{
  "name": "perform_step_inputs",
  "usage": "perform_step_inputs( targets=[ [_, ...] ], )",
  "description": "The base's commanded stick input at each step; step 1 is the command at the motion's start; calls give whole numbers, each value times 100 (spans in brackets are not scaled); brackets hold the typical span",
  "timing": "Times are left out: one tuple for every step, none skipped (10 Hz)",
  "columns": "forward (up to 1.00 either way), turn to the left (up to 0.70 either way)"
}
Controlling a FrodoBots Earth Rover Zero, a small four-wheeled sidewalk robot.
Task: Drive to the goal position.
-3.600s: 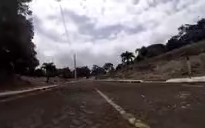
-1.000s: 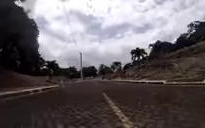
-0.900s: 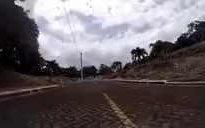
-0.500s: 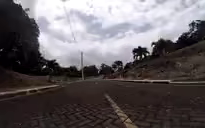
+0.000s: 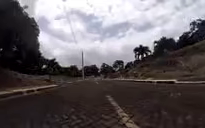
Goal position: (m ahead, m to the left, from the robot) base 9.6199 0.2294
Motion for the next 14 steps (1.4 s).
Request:
perform_step_inputs(
  targets=[
    [70,0],
    [70,0],
    [70,0],
    [70,0],
    [70,0],
    [70,0],
    [70,0],
    [70,0],
    [70,0],
    [70,0],
    [70,0],
    [70,0],
    [70,0],
    [70,0]
  ],
)
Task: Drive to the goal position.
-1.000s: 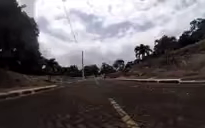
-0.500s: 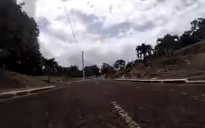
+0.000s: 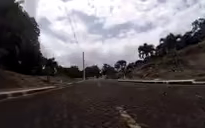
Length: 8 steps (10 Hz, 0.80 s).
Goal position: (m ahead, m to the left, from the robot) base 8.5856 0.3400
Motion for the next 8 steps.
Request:
perform_step_inputs(
  targets=[
    [70,0],
    [70,0],
    [70,0],
    [70,0],
    [70,0],
    [70,0],
    [70,0],
    [70,0]
  ],
)
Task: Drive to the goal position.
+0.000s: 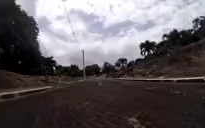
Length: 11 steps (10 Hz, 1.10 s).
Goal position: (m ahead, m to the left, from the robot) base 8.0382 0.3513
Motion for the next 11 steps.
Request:
perform_step_inputs(
  targets=[
    [70,0],
    [70,0],
    [70,0],
    [70,0],
    [70,0],
    [70,0],
    [70,0],
    [70,0],
    [70,0],
    [70,0],
    [70,0]
  ],
)
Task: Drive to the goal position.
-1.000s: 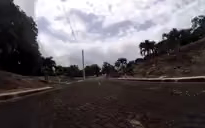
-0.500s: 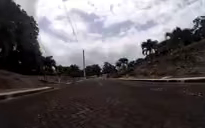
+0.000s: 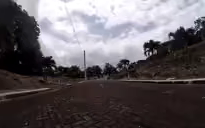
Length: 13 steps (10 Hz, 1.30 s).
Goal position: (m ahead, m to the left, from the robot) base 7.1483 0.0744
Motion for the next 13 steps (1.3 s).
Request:
perform_step_inputs(
  targets=[
    [70,0],
    [70,0],
    [70,0],
    [70,0],
    [70,0],
    [70,0],
    [70,0],
    [70,0],
    [70,0],
    [70,0],
    [70,0],
    [70,0],
    [70,0]
  ],
)
